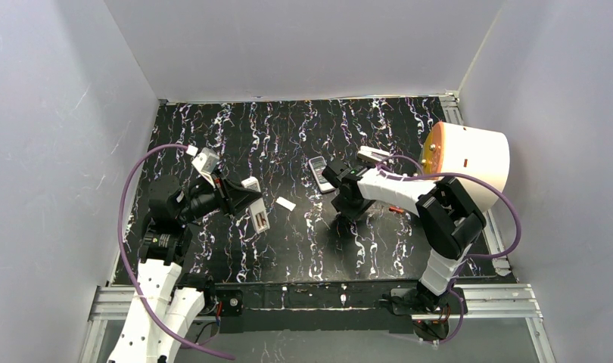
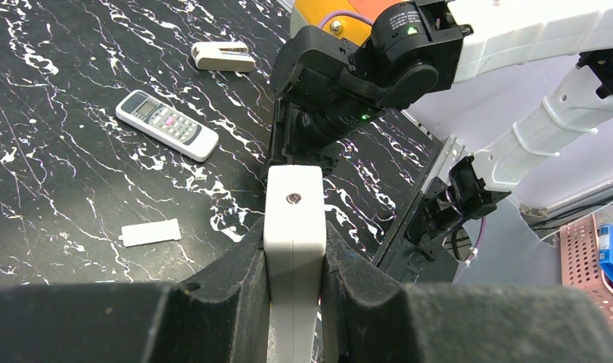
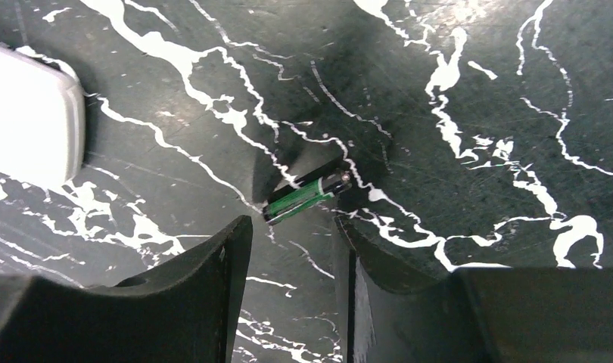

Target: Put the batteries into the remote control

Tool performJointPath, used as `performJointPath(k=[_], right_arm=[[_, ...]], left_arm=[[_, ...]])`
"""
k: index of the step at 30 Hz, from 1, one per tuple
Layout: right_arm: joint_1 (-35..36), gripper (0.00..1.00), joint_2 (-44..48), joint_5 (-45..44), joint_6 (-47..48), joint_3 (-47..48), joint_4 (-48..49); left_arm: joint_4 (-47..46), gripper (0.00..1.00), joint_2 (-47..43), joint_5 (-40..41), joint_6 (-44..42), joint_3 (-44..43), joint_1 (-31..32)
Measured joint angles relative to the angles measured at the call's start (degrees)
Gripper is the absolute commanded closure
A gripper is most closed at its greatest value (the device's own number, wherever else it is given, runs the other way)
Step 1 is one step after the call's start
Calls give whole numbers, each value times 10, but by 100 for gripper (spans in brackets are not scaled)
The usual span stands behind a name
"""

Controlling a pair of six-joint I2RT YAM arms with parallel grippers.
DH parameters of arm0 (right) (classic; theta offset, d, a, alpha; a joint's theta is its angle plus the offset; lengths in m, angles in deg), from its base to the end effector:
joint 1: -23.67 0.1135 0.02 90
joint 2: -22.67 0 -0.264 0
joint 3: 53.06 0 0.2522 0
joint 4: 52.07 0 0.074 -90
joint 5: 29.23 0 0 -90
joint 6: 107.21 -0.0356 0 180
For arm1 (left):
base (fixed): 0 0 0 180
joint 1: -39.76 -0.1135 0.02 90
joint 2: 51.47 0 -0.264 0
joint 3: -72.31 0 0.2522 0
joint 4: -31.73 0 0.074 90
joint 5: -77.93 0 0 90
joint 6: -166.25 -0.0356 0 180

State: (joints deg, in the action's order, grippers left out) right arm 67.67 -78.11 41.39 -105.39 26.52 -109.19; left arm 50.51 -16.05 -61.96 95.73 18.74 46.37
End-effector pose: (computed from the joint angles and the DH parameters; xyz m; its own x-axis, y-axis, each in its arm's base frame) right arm 0.2429 0.2182 0.1763 -0.6290 0.7033 -0.3312 0.6848 0.7030 0.1920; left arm 0.1374 -0.0433 0.3440 -0.2884 -0.1829 -0.9399 0.7825 0.5208 -0.3414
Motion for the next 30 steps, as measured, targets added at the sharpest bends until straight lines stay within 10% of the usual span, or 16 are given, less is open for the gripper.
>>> performJointPath(k=[14,24,30], right_arm=[[-8,48,-1,-17,-8,-19,3],[-8,78,-4,-21,1,-19,-7],[-8,74,-6,-22,21,-18,-9]], left_arm=[[2,100,0,0,-5,0,2],[3,100,1,5,-5,0,3],[7,100,1,10,-5,0,3]])
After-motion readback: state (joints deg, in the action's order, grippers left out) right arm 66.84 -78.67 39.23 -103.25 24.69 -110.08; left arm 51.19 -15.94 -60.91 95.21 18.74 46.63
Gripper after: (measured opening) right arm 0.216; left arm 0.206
